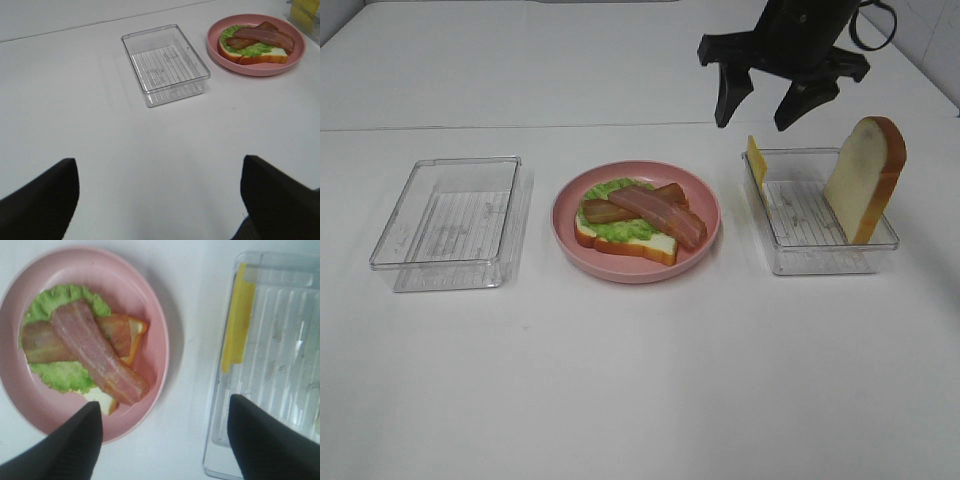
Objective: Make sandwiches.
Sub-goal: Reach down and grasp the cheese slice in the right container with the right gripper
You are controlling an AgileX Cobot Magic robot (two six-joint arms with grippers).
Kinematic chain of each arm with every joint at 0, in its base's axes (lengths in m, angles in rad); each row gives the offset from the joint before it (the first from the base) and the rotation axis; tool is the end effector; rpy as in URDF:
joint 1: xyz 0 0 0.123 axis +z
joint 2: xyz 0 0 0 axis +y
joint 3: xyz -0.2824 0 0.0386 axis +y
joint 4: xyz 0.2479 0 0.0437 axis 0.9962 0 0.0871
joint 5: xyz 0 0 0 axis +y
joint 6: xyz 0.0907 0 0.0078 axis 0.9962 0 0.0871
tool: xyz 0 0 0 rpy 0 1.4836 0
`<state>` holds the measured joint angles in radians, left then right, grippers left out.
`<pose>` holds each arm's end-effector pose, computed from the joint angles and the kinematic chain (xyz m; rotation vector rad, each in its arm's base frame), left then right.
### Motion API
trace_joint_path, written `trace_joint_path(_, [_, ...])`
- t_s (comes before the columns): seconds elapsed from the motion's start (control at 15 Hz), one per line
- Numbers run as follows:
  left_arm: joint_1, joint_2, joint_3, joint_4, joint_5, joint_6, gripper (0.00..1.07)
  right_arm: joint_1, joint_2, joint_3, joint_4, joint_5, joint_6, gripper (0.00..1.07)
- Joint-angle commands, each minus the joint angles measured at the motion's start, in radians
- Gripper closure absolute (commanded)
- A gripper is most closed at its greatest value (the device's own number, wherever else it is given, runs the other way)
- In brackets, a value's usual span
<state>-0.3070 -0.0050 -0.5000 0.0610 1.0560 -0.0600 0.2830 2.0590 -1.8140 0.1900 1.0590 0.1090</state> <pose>-0.0038 0.0063 0.2777 0.2481 2.0216 -0.1579 0.4272 0.1399 0.2525 -0.1550 2.8054 0.3497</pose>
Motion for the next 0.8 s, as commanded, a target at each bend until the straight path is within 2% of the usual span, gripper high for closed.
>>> trace_joint_path(0.07, [-0.004,-0.01,0.001,-0.001,-0.009,0.001,0.23,-0.044,0.007,-0.04,-0.01,0.014,0.005,0.4])
trace_joint_path(0.27, [-0.004,-0.01,0.001,-0.001,-0.009,0.001,0.23,-0.076,0.069,-0.107,0.038,0.02,-0.057,0.4])
trace_joint_path(0.8, [-0.004,-0.01,0.001,-0.001,-0.009,0.001,0.23,-0.075,0.286,-0.198,0.001,-0.009,-0.072,0.43])
